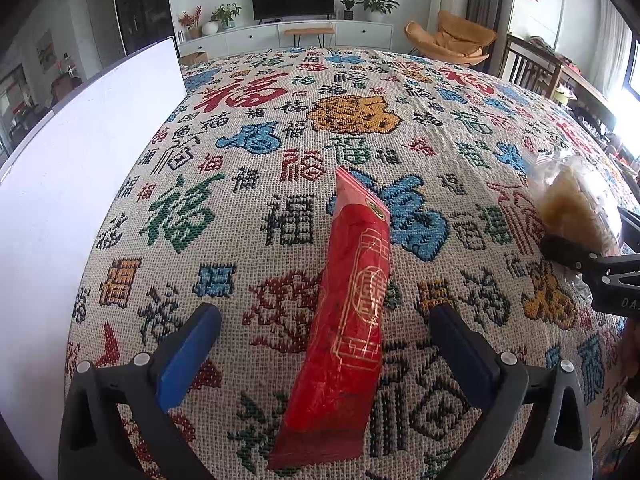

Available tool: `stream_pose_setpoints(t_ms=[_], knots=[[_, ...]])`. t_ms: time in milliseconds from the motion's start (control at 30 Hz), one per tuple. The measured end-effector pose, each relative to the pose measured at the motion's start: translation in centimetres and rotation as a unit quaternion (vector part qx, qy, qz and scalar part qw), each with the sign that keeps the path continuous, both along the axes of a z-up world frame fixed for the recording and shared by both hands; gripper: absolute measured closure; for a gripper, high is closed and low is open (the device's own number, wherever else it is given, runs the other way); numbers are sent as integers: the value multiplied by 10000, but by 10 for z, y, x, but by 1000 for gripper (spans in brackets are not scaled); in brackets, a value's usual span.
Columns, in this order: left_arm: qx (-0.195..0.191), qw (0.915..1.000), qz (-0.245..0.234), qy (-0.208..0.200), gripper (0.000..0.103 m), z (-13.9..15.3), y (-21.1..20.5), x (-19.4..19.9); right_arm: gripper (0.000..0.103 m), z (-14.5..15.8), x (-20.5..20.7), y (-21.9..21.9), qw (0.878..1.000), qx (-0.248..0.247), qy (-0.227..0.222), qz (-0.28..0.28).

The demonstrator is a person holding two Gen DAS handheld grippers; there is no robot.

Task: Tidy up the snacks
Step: 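Grasp the red wrapped snack with the left gripper while the right holds the bread bun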

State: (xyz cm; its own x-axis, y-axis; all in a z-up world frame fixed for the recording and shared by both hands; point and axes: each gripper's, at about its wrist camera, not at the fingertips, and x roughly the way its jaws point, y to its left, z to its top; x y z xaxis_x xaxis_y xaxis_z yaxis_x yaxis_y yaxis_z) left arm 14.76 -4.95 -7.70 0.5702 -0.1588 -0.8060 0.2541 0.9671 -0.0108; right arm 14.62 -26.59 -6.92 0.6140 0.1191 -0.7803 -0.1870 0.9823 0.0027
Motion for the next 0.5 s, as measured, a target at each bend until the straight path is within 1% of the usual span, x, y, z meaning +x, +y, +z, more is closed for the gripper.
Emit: stream_pose_setpoints(t_ms=[167,267,300,367,400,433,467,500], knots=[[13,10000,-62,70,0,0,0,2,13,0,0,0,10000,-3,2,0],[112,9983,-183,539,0,5,-2,12,13,0,1,0,10000,1,30,10],[123,9975,-180,671,0,6,-3,16,13,2,3,0,9998,-29,162,60],[90,9973,-232,690,1,10,-5,19,15,8,16,0,9968,-117,780,144],[111,9974,-260,667,6,11,-7,20,14,14,20,-3,9952,-74,973,60],[141,9972,-264,679,18,9,-9,21,14,21,22,-7,9948,51,1020,-9],[155,9981,-228,547,22,11,-9,20,14,27,22,-9,9945,165,1031,-17],[64,9987,-201,472,45,14,-8,18,14,30,24,-9,9940,185,1081,26]])
